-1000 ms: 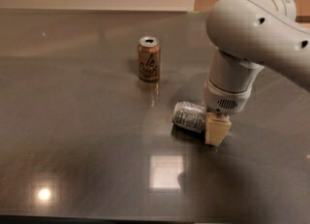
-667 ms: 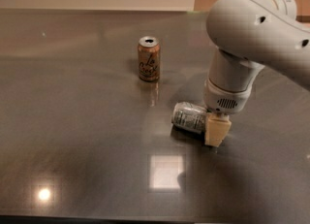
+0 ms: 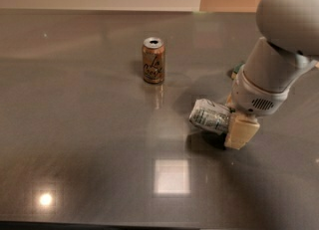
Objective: Place 7up can upright
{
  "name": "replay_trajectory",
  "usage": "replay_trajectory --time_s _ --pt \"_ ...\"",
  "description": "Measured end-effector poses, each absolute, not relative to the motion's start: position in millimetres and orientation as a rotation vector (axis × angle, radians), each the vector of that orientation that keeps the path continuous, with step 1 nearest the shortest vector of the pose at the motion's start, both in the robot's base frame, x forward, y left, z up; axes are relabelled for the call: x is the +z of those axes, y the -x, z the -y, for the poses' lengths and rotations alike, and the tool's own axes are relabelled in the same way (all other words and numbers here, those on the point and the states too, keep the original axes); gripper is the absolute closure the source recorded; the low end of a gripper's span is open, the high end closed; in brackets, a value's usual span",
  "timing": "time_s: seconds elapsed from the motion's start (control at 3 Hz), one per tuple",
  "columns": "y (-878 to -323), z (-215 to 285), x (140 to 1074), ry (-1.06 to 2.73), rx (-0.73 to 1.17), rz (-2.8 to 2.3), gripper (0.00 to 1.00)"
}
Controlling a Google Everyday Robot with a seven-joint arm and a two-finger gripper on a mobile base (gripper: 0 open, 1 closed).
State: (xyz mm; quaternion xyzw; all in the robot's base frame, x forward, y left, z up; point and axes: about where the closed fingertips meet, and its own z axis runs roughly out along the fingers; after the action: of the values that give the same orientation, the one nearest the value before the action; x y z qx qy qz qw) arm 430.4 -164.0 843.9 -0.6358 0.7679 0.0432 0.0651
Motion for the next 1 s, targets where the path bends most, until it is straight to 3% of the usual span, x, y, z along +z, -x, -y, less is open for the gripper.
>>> replay_trajectory --time_s 1.0 --pt "-439.2 172.2 849.7 1.949 0.151 -2.337 0.12"
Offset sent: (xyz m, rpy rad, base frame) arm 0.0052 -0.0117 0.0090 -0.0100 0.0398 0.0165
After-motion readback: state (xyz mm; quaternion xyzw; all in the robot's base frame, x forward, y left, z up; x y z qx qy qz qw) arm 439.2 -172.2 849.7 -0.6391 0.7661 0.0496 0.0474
